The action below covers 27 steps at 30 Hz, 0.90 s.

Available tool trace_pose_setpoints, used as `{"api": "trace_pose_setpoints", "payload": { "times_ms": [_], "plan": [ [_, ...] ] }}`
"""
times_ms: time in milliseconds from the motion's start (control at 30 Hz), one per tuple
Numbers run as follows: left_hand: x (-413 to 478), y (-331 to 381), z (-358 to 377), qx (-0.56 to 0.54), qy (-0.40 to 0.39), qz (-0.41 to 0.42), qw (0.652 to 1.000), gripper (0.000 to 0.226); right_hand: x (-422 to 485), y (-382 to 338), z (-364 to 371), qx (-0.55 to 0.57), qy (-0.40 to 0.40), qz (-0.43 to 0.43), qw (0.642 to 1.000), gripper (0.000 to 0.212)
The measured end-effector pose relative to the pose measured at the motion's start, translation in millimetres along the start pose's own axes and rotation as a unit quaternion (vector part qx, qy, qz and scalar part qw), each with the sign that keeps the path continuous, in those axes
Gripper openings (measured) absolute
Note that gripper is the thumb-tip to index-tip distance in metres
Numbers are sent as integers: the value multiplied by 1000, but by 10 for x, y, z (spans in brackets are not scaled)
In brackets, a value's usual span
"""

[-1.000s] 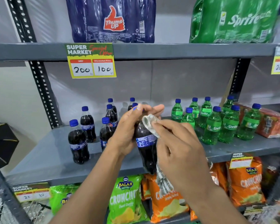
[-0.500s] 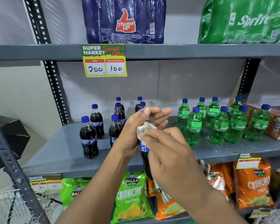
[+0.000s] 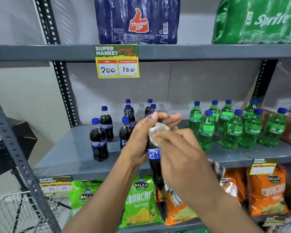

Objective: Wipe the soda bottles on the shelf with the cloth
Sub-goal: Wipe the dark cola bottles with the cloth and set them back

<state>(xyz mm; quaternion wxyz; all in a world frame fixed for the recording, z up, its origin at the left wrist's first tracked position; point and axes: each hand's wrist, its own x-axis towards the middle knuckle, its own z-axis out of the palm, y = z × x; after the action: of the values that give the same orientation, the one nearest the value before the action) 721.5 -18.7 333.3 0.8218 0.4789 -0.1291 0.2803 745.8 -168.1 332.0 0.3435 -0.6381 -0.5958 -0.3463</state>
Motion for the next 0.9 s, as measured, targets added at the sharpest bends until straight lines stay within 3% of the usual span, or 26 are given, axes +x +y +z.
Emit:
{"api": "trace_pose_setpoints", "payload": {
  "times_ms": [100, 233, 367, 500, 667, 733, 800, 900],
  "plan": [
    [-15, 11, -23, 13, 12, 4, 1000, 22, -49, -64, 60, 5, -25, -50, 998, 23],
    [-30, 50, -18, 29, 29, 19, 999, 26, 1, 62, 29, 30, 28, 13, 999, 27],
    [-38, 74, 15, 26, 31, 21, 999, 27, -78, -76, 125, 12, -18, -51, 998, 29],
    [-18, 110, 33, 39, 41, 35, 998, 30, -49, 141, 73, 41, 58, 11, 997, 28],
    [-4, 122, 22, 33, 57, 35, 997, 31, -295, 22, 158, 54, 17, -55, 997, 31],
    [-1, 137, 18, 23, 60, 32, 997, 29, -280, 162, 159, 128, 62, 36, 989, 32],
    [-3, 161, 13, 14, 51, 30, 998, 28, -305, 242, 163, 219, 94, 148, 960, 37],
    [-23, 174, -5, 19, 42, 26, 999, 27, -416, 201, 185, 296, 80, 212, 928, 45]
  ]
}}
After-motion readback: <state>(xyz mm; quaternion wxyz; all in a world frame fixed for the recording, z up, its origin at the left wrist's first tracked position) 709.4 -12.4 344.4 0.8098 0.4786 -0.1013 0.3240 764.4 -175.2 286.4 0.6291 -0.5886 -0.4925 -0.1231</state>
